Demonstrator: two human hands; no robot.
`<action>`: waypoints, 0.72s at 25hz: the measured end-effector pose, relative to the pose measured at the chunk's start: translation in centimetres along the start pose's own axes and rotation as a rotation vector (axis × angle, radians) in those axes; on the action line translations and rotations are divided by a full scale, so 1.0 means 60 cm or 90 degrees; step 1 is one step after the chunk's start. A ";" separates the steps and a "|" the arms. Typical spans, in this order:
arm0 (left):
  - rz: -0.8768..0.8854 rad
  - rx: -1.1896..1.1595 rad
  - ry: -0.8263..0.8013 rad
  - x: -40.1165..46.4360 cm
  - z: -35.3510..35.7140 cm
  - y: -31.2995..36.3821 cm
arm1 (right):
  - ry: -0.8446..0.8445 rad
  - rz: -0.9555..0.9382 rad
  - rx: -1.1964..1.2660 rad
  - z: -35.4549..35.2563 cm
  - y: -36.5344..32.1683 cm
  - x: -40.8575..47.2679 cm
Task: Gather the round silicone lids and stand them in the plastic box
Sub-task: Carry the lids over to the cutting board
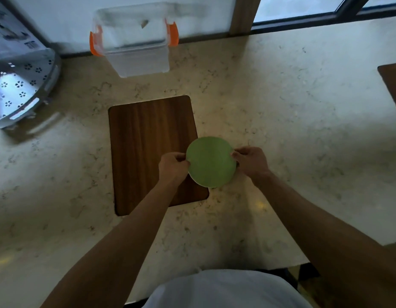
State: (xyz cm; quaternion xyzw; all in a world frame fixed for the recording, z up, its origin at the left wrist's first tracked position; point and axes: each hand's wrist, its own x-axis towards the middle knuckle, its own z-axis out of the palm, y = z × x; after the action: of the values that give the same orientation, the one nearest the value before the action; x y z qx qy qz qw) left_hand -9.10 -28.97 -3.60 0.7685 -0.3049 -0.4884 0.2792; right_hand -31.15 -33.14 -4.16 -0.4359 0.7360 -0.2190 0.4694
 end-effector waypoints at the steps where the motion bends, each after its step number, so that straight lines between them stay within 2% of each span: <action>1: 0.000 0.013 0.001 0.002 0.006 -0.001 | -0.004 0.001 -0.004 -0.002 0.006 0.005; 18: 0.126 0.260 0.053 0.004 0.025 -0.012 | 0.119 -0.111 -0.165 0.035 0.024 0.004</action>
State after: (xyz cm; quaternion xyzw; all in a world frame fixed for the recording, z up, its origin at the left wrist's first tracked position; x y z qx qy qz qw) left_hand -10.26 -28.86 -4.82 0.7949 -0.4595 -0.3547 0.1765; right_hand -29.97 -32.38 -6.32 -0.5327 0.7577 -0.2021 0.3182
